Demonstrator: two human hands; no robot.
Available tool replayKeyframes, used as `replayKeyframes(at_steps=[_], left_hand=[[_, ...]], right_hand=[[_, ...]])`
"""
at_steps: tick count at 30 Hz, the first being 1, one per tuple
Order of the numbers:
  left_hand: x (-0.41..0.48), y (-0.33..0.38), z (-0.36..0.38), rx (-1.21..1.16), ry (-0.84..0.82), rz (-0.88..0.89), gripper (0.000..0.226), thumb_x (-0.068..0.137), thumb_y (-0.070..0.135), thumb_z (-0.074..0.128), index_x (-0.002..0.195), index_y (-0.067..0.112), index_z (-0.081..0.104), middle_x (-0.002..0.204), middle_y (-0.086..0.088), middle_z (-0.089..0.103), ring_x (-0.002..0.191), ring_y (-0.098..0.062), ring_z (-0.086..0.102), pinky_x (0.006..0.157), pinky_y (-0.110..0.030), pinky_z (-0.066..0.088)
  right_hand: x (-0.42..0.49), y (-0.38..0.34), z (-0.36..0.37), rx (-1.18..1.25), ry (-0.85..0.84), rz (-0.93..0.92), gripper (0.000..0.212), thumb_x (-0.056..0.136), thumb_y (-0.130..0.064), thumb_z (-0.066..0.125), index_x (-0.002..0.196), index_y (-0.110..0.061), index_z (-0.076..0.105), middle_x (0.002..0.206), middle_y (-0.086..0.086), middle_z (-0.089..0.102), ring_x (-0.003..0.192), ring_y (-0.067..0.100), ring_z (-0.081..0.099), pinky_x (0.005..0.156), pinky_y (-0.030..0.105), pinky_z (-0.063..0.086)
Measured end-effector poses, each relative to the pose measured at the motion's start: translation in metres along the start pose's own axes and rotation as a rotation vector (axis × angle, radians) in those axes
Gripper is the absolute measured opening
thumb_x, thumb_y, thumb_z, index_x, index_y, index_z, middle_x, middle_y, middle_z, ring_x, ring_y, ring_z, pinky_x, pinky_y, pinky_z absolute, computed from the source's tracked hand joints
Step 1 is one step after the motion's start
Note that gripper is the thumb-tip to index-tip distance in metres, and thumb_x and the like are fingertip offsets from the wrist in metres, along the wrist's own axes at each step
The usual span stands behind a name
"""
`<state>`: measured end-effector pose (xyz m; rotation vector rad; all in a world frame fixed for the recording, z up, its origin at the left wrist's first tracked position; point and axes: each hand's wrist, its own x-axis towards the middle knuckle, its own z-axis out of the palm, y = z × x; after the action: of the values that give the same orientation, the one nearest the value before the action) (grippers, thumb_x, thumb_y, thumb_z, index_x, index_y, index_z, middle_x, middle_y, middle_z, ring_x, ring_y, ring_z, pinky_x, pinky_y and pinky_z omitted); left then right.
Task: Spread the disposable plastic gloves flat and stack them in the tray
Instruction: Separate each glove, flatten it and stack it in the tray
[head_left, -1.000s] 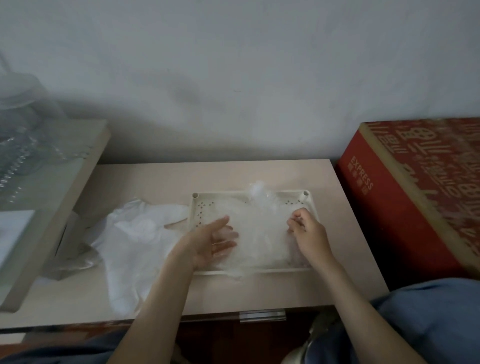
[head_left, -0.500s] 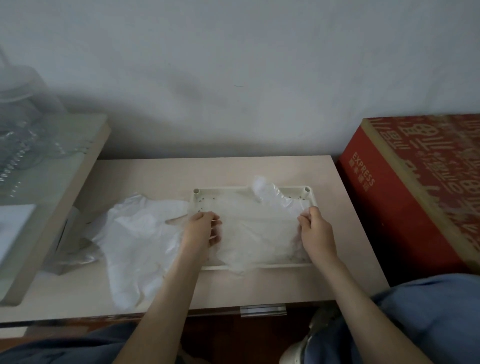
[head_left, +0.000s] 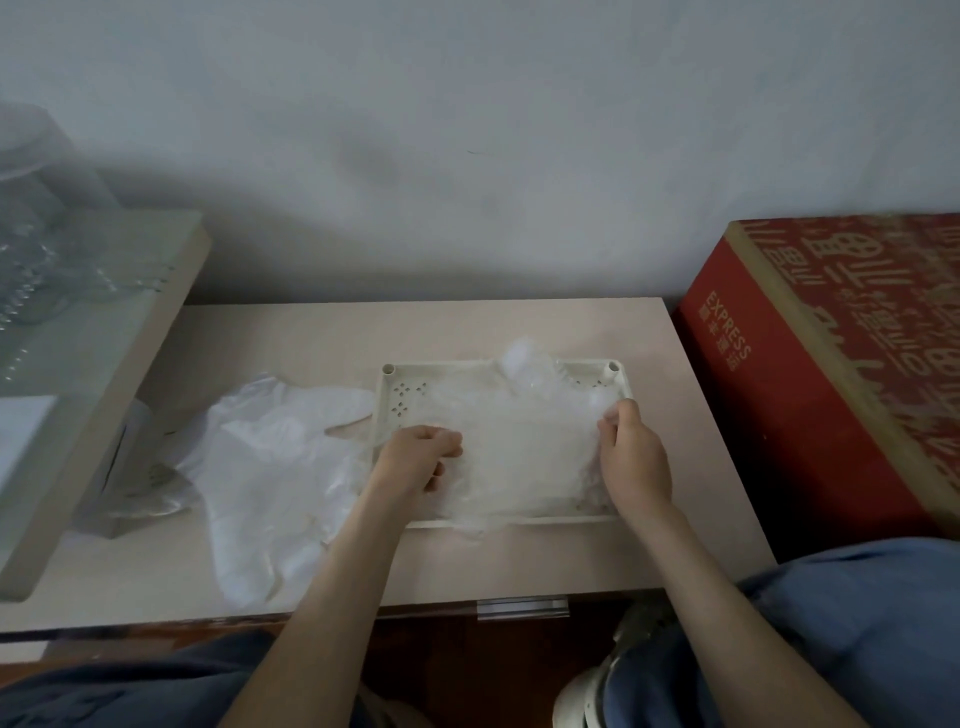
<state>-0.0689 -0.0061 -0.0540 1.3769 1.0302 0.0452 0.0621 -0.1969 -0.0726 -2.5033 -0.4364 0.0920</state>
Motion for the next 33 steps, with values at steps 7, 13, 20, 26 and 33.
replayKeyframes(at_steps=[7, 13, 20, 26, 33], left_hand=[[-0.002, 0.007, -0.007, -0.144, 0.007, -0.046, 0.014, 0.086, 0.013, 0.067, 0.092, 0.005, 0.057, 0.077, -0.004, 0.056, 0.056, -0.012, 0.045, 0.044, -0.019, 0.038], [0.003, 0.006, -0.016, -0.090, 0.084, 0.011, 0.020, 0.080, 0.012, 0.072, 0.082, 0.008, 0.052, 0.071, -0.006, 0.052, 0.053, -0.015, 0.043, 0.049, -0.025, 0.039], [-0.004, 0.007, -0.013, 0.271, 0.232, 0.158, 0.025, 0.081, 0.026, 0.070, 0.088, 0.013, 0.050, 0.076, -0.006, 0.056, 0.068, -0.025, 0.056, 0.065, -0.036, 0.047], [-0.022, 0.004, 0.024, 1.009, 0.256, 0.767, 0.052, 0.095, 0.042, 0.043, 0.141, 0.017, 0.038, 0.154, -0.009, 0.026, 0.141, -0.028, 0.024, 0.116, -0.044, 0.022], [0.005, -0.030, 0.036, 1.392, -0.236, 0.565, 0.062, 0.099, 0.051, 0.021, 0.152, 0.032, -0.005, 0.159, -0.001, -0.018, 0.145, -0.018, -0.020, 0.116, -0.048, -0.012]], right_hand=[[0.000, 0.000, 0.002, -0.093, 0.004, -0.003, 0.015, 0.100, -0.020, 0.039, 0.089, -0.011, 0.044, 0.072, 0.006, 0.053, 0.066, 0.028, 0.050, 0.058, 0.034, 0.037], [-0.002, -0.002, 0.003, -0.165, 0.013, -0.029, 0.018, 0.101, -0.019, 0.037, 0.088, -0.008, 0.045, 0.074, 0.010, 0.055, 0.065, 0.031, 0.051, 0.057, 0.037, 0.040], [-0.001, 0.005, 0.007, -0.271, 0.029, -0.032, 0.017, 0.100, -0.015, 0.036, 0.101, -0.004, 0.049, 0.088, 0.015, 0.063, 0.073, 0.034, 0.060, 0.057, 0.035, 0.041], [-0.005, -0.004, 0.007, -0.333, 0.096, -0.089, 0.042, 0.092, -0.014, 0.053, 0.131, -0.001, 0.042, 0.122, 0.018, 0.054, 0.107, 0.035, 0.052, 0.077, 0.042, 0.045], [-0.009, -0.015, 0.018, -0.472, -0.195, -0.517, 0.059, 0.095, -0.037, 0.024, 0.152, -0.021, 0.021, 0.159, 0.006, 0.017, 0.147, 0.022, 0.004, 0.116, 0.037, -0.003]])
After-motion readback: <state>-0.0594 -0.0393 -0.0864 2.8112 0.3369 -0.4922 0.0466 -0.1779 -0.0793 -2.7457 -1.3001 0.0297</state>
